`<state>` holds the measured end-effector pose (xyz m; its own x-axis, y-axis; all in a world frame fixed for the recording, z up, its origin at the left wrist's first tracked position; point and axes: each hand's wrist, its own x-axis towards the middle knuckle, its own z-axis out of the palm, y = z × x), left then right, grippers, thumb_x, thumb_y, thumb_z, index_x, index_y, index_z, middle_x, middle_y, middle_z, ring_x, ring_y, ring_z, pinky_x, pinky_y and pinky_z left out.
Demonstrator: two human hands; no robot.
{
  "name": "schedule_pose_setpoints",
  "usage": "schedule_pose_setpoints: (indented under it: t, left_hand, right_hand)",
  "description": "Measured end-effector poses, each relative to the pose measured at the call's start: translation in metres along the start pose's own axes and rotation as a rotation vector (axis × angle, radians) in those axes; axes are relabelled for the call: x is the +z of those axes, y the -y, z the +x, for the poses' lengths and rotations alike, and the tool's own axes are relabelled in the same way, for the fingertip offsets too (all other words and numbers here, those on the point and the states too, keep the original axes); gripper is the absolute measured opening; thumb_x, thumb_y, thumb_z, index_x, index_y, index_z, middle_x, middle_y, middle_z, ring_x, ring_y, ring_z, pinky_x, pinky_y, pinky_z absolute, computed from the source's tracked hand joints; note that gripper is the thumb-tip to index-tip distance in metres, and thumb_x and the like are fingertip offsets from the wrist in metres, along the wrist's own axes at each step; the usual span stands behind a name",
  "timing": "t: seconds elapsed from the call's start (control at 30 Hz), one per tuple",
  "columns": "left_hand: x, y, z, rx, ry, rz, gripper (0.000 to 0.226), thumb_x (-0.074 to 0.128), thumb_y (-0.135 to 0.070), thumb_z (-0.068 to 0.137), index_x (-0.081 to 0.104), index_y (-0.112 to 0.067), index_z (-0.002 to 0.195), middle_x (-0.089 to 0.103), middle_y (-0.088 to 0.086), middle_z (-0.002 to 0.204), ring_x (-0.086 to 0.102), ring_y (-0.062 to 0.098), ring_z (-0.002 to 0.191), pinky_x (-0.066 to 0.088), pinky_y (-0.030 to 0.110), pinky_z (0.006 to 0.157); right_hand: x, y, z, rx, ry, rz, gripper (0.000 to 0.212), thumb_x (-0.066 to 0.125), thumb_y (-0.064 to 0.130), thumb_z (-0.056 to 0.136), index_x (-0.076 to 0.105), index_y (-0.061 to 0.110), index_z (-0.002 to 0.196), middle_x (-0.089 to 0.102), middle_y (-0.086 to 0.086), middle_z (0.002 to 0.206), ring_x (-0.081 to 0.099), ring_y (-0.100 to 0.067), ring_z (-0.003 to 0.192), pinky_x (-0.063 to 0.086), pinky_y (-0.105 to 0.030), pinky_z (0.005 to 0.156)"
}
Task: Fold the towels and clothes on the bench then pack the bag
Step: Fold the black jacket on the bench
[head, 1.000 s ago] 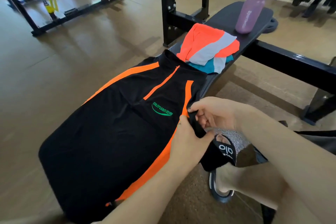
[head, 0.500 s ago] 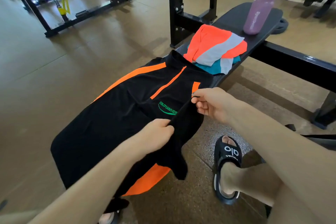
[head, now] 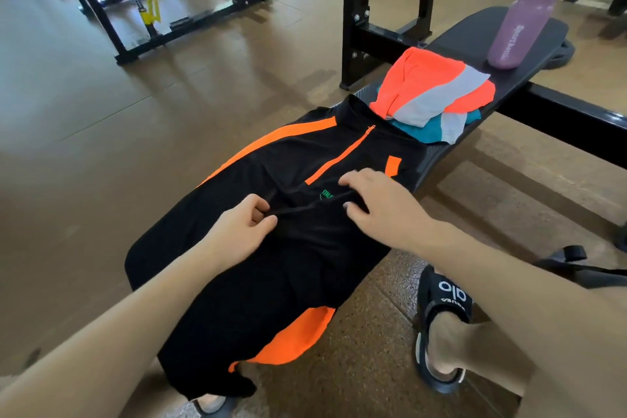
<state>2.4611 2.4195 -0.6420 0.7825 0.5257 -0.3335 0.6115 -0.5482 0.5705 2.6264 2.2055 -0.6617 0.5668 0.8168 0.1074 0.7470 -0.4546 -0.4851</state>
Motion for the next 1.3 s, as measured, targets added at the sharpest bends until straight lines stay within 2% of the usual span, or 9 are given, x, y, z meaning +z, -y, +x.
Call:
schedule_pose_setpoints:
  t: [0.2, 0.37, 0.57, 0.77, 0.87, 0.97, 1.1, 1.2, 1.3]
  left_hand:
    - [-0.001, 0.077, -0.037, 0.017, -0.175, 0.336, 0.061, 0.045, -0.045, 0.104, 0.022, -0.032, 0.159, 0.023, 0.0, 0.164, 0.024, 0.022, 0.15, 0.024, 0.04, 0.123]
    - [0.008, 0.15, -0.08, -0.073, -0.185, 0.42, 0.066, 0.008, -0.068, 0.096, -0.001, -0.048, 0.157, -0.016, -0.018, 0.165, -0.019, 0.008, 0.153, -0.008, 0.041, 0.125]
    - [0.011, 0.17, -0.1, -0.31, -0.465, -0.374, 0.065, 0.047, -0.041, 0.104, 0.019, -0.023, 0.16, 0.022, -0.001, 0.162, 0.025, 0.022, 0.149, 0.025, 0.033, 0.117]
    - [0.011, 0.196, -0.091, -0.811, -0.19, -1.234, 0.051, 0.029, -0.059, 0.105, 0.06, -0.018, 0.101, 0.058, 0.008, 0.091, 0.055, 0.024, 0.079, 0.044, 0.038, 0.076]
    - [0.027, 0.218, -0.086, -0.825, -0.156, -1.282, 0.05, 0.049, -0.065, 0.094, 0.061, -0.019, 0.112, 0.054, 0.007, 0.085, 0.052, 0.024, 0.07, 0.044, 0.036, 0.068]
    - [0.054, 0.243, -0.076, -0.871, -0.07, -1.283, 0.073, 0.076, -0.075, 0.067, 0.068, -0.016, 0.109, 0.063, 0.007, 0.114, 0.059, 0.035, 0.101, 0.043, 0.041, 0.092]
    - [0.065, 0.249, -0.082, -0.897, 0.066, -1.339, 0.067, 0.08, -0.07, 0.065, 0.065, -0.014, 0.098, 0.059, 0.011, 0.078, 0.048, 0.023, 0.066, 0.034, 0.033, 0.068]
    - [0.07, 0.252, -0.076, -0.865, -0.01, -1.433, 0.075, 0.073, -0.074, 0.071, 0.071, -0.02, 0.123, 0.07, 0.013, 0.125, 0.065, 0.027, 0.112, 0.05, 0.048, 0.1]
    - [0.064, 0.23, -0.079, -0.875, -0.034, -1.428, 0.062, 0.068, -0.071, 0.079, 0.073, -0.025, 0.119, 0.072, 0.012, 0.122, 0.067, 0.036, 0.115, 0.05, 0.055, 0.103]
  right_hand:
    - [0.048, 0.053, -0.014, -0.314, 0.184, -0.183, 0.058, 0.034, 0.052, 0.101, 0.04, 0.027, 0.153, 0.041, -0.003, 0.157, 0.031, -0.024, 0.149, 0.022, -0.041, 0.123]
    - [0.081, 0.097, -0.017, -0.408, 0.335, -0.277, 0.063, 0.019, 0.057, 0.105, 0.008, 0.03, 0.161, 0.002, -0.003, 0.169, -0.008, -0.021, 0.156, -0.005, -0.042, 0.126]
    - [0.107, 0.116, -0.01, -0.447, 0.336, -0.391, 0.066, 0.016, 0.057, 0.102, 0.02, 0.026, 0.16, 0.015, -0.013, 0.167, 0.007, -0.029, 0.155, 0.005, -0.048, 0.126]
    - [0.123, 0.136, -0.017, -0.46, 0.307, -0.36, 0.061, 0.027, 0.053, 0.101, 0.038, 0.025, 0.154, 0.034, -0.015, 0.16, 0.029, -0.031, 0.15, 0.024, -0.048, 0.122]
    - [0.128, 0.142, -0.014, -0.449, 0.291, -0.35, 0.061, 0.026, 0.054, 0.101, 0.037, 0.026, 0.154, 0.033, -0.013, 0.161, 0.028, -0.03, 0.15, 0.025, -0.047, 0.122]
    - [0.127, 0.144, -0.008, -0.426, 0.288, -0.347, 0.062, 0.023, 0.054, 0.101, 0.034, 0.027, 0.156, 0.031, -0.011, 0.162, 0.026, -0.028, 0.151, 0.022, -0.046, 0.123]
    - [0.126, 0.148, -0.004, -0.406, 0.273, -0.34, 0.063, 0.021, 0.054, 0.101, 0.03, 0.027, 0.157, 0.03, -0.011, 0.163, 0.024, -0.027, 0.152, 0.021, -0.044, 0.124]
    - [0.127, 0.155, -0.001, -0.421, 0.26, -0.331, 0.061, 0.025, 0.052, 0.102, 0.031, 0.026, 0.157, 0.033, -0.01, 0.161, 0.026, -0.027, 0.151, 0.023, -0.044, 0.123]
    - [0.13, 0.16, 0.001, -0.448, 0.262, -0.339, 0.06, 0.027, 0.052, 0.103, 0.032, 0.025, 0.157, 0.033, -0.01, 0.161, 0.026, -0.026, 0.151, 0.024, -0.044, 0.123]
